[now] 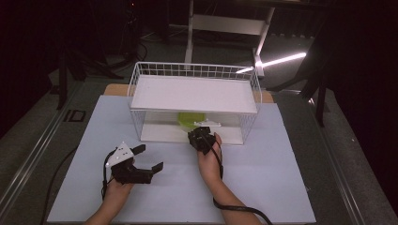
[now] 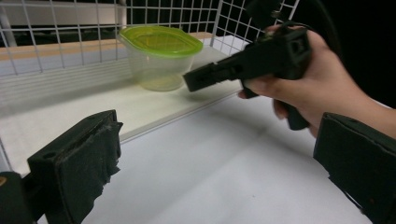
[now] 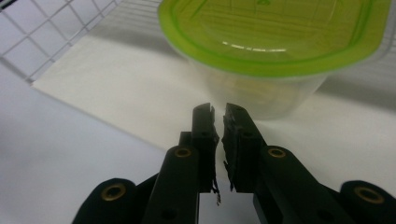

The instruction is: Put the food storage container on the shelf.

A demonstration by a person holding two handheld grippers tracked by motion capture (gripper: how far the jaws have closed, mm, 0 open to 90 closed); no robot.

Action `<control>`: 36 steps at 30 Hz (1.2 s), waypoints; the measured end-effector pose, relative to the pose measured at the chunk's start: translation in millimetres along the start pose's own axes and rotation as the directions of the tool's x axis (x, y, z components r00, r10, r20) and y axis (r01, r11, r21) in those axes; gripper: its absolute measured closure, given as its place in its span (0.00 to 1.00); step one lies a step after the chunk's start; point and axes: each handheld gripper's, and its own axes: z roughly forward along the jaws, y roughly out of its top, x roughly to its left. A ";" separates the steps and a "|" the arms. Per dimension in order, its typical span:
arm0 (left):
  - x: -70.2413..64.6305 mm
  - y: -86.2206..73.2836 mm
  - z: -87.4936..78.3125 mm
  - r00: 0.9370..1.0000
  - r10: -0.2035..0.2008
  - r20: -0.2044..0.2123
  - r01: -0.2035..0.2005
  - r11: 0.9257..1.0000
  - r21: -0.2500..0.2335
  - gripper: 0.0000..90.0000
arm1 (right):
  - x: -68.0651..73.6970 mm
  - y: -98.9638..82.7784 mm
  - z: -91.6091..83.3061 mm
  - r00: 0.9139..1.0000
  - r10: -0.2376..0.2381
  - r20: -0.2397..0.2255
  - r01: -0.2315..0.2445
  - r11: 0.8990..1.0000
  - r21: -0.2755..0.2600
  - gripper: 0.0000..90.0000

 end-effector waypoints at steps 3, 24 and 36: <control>0.6 -0.5 0.1 1.000 -0.015 -0.001 0.015 1.000 -0.006 0.02 | 1.4 -4.8 -7.3 1.000 -0.005 -0.016 0.005 1.000 0.008 0.89; -7.5 11.4 -6.4 0.996 -0.015 0.087 0.015 1.000 -0.002 0.02 | -11.8 -37.1 -82.9 0.983 -0.106 -0.149 0.089 0.989 -0.116 0.16; -8.4 7.8 -12.5 0.996 0.013 0.089 -0.014 1.000 0.010 0.02 | -19.3 -52.3 -108.9 0.980 -0.132 -0.148 0.108 0.981 -0.159 0.16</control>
